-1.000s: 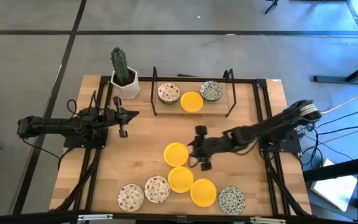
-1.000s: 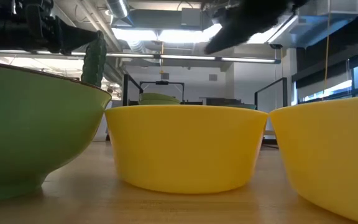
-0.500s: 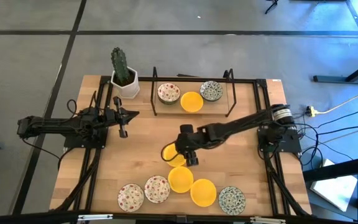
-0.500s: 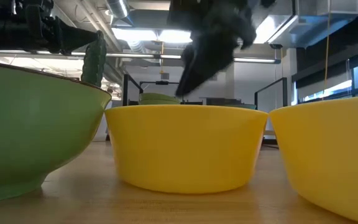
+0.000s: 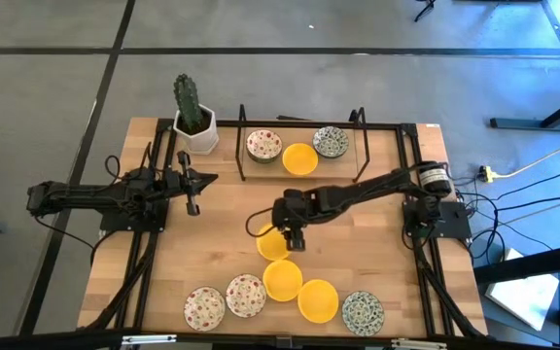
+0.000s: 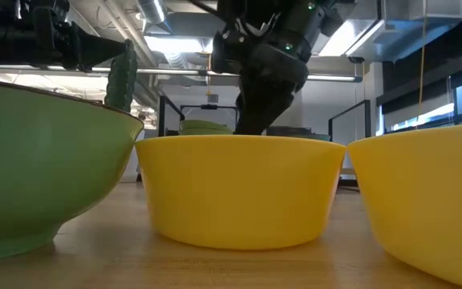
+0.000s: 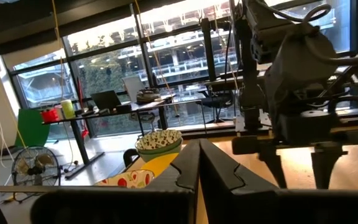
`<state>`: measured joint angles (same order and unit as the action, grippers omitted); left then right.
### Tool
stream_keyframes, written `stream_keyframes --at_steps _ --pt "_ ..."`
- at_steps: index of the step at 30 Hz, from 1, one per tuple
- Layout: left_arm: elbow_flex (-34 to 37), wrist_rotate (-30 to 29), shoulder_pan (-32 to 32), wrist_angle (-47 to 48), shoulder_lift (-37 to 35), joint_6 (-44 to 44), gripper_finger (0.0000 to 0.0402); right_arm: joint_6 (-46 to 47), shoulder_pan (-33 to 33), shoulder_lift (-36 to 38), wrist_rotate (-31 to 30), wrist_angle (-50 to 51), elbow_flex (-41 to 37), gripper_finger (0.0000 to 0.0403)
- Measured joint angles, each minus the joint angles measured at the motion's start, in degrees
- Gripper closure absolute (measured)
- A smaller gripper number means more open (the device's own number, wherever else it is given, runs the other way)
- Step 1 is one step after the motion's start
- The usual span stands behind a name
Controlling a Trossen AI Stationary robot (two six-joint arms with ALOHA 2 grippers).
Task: Pick & Place Mini bowls
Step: Stack the yellow bowl on the top of the yellow bowl on the shelf
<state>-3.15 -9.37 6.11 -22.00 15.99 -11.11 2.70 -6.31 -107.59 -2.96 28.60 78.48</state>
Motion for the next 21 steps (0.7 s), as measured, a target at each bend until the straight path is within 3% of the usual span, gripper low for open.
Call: stream_keyframes --at_steps 13,21 --pt "0.02 -0.04 0.0 0.0 0.0 -0.54 0.0394 3.3 2.71 -0.66 0.46 1.92 -0.03 0.0185" --pt "0.02 -0.02 0.0 -0.06 0.0 0.02 0.0397 4.17 2.74 -4.89 2.62 0.97 -0.03 0.0185"
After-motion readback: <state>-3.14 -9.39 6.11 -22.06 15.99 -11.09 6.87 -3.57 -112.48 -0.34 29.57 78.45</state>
